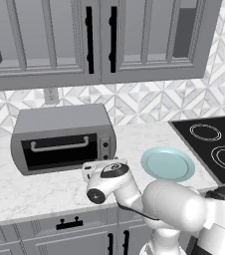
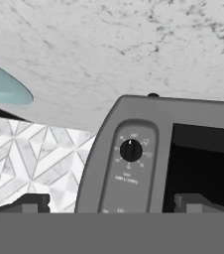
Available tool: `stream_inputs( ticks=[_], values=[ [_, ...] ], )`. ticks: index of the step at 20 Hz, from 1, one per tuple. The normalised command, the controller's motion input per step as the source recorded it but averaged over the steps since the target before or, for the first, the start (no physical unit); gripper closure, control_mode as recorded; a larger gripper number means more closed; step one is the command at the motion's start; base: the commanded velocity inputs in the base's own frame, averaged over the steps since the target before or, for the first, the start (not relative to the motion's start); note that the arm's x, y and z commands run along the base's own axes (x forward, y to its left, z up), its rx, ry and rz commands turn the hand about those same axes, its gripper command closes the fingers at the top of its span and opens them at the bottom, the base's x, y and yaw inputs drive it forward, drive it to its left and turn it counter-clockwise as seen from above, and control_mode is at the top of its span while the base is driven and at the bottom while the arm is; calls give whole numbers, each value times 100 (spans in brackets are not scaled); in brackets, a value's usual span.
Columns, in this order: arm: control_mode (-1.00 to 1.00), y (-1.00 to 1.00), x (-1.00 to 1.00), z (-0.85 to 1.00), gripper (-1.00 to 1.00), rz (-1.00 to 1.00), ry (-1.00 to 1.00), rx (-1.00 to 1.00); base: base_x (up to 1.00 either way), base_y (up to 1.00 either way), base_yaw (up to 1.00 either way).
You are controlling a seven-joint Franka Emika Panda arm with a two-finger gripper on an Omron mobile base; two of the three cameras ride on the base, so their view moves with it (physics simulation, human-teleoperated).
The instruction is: Pick up the kebab skewer and baguette bread, and place them inside the toaster oven. Close the toaster oven door and start by setting the timer.
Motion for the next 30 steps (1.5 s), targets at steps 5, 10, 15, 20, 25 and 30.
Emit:
stream_inputs(
  ticks=[5,10,15,20,25,30],
  values=[
    [-100,-63,4,-34,-100,14,0,0,0,0,0],
    [-100,-72,14,-51,-100,13,0,0,0,0,0],
    [-100,-74,19,-65,-100,13,0,0,0,0,0],
    [-100,-77,10,-48,-100,14,-4,0,0,0,0],
    [-100,-85,4,-39,-100,14,-6,0,0,0,0],
    [-100,-87,14,-43,-100,14,-3,0,0,0,0]
  ],
)
